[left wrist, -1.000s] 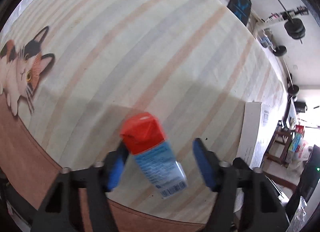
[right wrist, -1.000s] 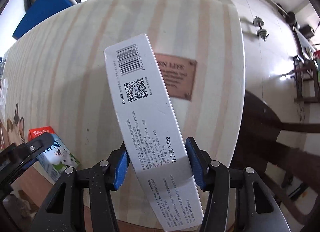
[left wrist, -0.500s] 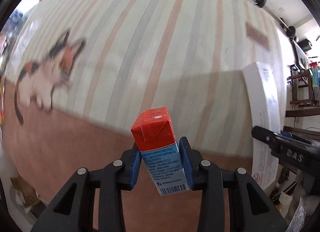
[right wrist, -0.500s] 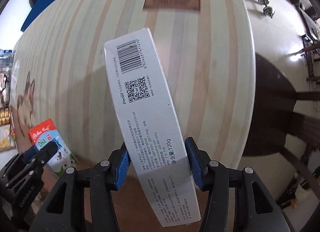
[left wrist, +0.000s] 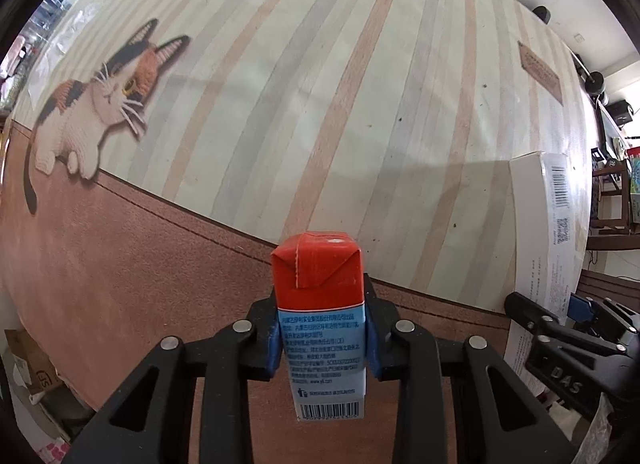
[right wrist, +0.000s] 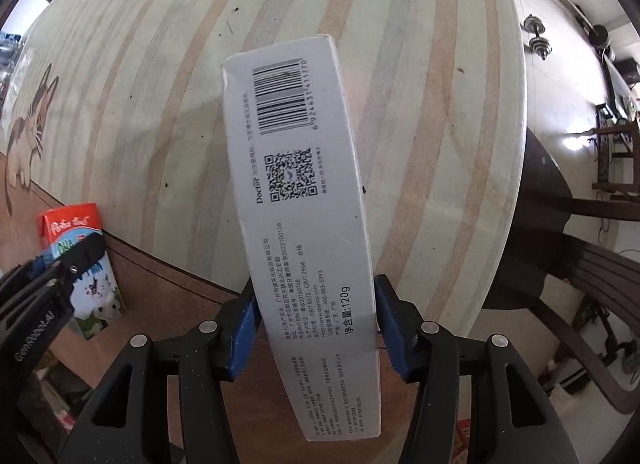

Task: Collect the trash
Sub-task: 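Carry the milk carton and long white box over the trash bin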

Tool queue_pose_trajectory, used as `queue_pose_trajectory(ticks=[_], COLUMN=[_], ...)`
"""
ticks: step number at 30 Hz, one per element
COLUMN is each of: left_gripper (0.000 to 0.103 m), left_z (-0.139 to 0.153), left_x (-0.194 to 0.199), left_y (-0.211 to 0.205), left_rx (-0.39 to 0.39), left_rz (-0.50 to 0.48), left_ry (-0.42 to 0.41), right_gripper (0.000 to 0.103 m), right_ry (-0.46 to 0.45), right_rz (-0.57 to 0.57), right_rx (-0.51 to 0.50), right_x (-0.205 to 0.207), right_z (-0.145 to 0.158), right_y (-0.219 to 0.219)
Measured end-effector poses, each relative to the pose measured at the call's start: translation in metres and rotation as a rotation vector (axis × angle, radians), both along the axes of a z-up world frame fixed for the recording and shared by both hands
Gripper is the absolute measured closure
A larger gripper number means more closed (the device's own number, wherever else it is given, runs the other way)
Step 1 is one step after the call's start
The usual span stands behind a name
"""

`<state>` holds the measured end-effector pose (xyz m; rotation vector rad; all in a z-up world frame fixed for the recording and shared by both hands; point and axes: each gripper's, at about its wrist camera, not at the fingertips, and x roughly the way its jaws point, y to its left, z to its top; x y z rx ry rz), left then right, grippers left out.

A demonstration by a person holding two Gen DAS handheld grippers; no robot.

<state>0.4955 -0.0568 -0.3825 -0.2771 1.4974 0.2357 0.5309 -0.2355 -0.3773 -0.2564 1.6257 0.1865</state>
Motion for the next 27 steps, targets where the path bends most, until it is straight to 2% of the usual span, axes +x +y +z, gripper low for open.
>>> queue_pose_trajectory(ticks=[2, 7, 12, 16, 19, 23, 27], left_gripper=[0.075, 0.075, 0.075, 0.075, 0.075, 0.075, 0.075], left_z=[0.009, 0.041, 0.074, 0.096, 0.11, 0.115, 0.102], left_x=[-0.01, -0.039, -0.082, -0.143, -0.205, -0.296, -0.383], left_y=[0.007, 0.004, 0.018, 0.053, 0.078, 0.109, 0.136], left_rx=[0.003, 0.013, 0.031, 0.045, 0.048, 0.045, 0.024], left_rz=[-0.001, 0.019, 0.064, 0.123, 0.179, 0.275, 0.376], left_ry=[-0.021, -0.075, -0.154, -0.213, -0.25, -0.276, -0.263], right_gripper=[0.053, 0.053, 0.053, 0.053, 0.053, 0.053, 0.053], right_ry=[-0.026, -0.071, -0.121, -0.146, -0.149, -0.138, -0.066], right_rz=[0.003, 0.01, 0.071, 0.134, 0.184, 0.271, 0.355], right_rx=[-0.007, 0.036, 0.11, 0.169, 0.21, 0.263, 0.301], right_x=[-0.008, -0.03, -0.073, -0.123, -0.164, -0.249, -0.336], right_z=[0.004, 0.027, 0.07, 0.092, 0.104, 0.117, 0.104], right_y=[0.011, 0.016, 0.034, 0.062, 0.083, 0.117, 0.146])
